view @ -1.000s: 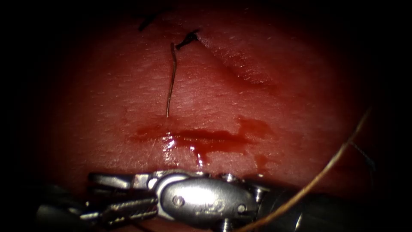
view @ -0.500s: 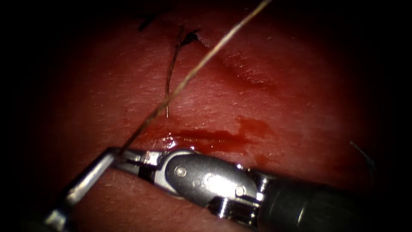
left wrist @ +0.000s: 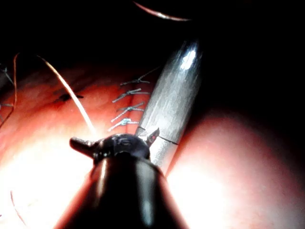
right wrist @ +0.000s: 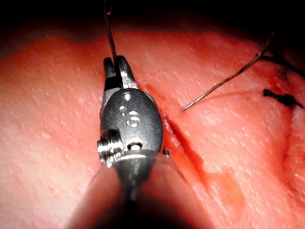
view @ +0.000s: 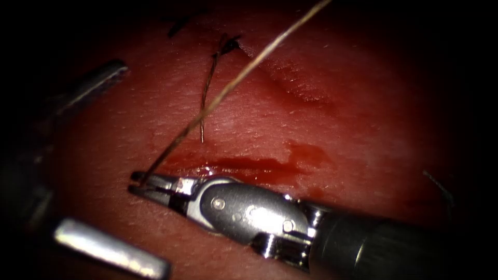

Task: Wound Closure

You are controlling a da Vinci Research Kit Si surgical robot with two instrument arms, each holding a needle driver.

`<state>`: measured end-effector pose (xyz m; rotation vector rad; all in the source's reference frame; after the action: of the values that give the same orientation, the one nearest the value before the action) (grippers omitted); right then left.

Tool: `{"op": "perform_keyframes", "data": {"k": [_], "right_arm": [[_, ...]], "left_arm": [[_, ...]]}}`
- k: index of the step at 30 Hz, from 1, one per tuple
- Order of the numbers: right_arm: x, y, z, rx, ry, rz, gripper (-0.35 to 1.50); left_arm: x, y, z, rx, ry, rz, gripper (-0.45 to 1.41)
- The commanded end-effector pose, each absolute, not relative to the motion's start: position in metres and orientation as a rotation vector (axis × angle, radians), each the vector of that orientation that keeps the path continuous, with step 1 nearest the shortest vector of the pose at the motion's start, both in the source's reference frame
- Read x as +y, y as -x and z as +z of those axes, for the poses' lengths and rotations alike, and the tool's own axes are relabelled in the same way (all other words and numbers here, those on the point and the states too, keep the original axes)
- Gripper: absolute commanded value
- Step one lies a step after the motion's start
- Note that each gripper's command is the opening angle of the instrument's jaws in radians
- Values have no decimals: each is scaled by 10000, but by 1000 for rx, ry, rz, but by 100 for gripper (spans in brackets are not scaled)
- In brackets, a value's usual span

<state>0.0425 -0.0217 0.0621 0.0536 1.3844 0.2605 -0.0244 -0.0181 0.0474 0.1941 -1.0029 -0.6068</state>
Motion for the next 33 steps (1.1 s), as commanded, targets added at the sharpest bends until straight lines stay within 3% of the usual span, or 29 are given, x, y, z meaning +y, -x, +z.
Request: {"op": "perform_keyframes", "data": {"k": [1,9,22,25,28,30,33], "right_arm": [[-215,-433,625,1384,-54,258,-35],[-218,-434,627,1376,-56,251,-35],[-222,-439,630,1371,-62,238,-35],[-222,-439,630,1371,-62,238,-35],[-222,-438,630,1371,-62,237,-35],[-222,-437,629,1372,-63,237,-35],[-222,-435,628,1372,-65,237,-35]], "left_arm": [[-175,255,479,-1002,-190,-612,84],[-151,294,486,-944,-206,-624,76],[-131,299,490,-792,-236,-618,69],[-129,305,492,-775,-241,-616,49],[-127,308,494,-775,-238,-606,12],[-125,308,496,-781,-242,-584,-45],[-122,302,501,-790,-244,-516,-45]]}}
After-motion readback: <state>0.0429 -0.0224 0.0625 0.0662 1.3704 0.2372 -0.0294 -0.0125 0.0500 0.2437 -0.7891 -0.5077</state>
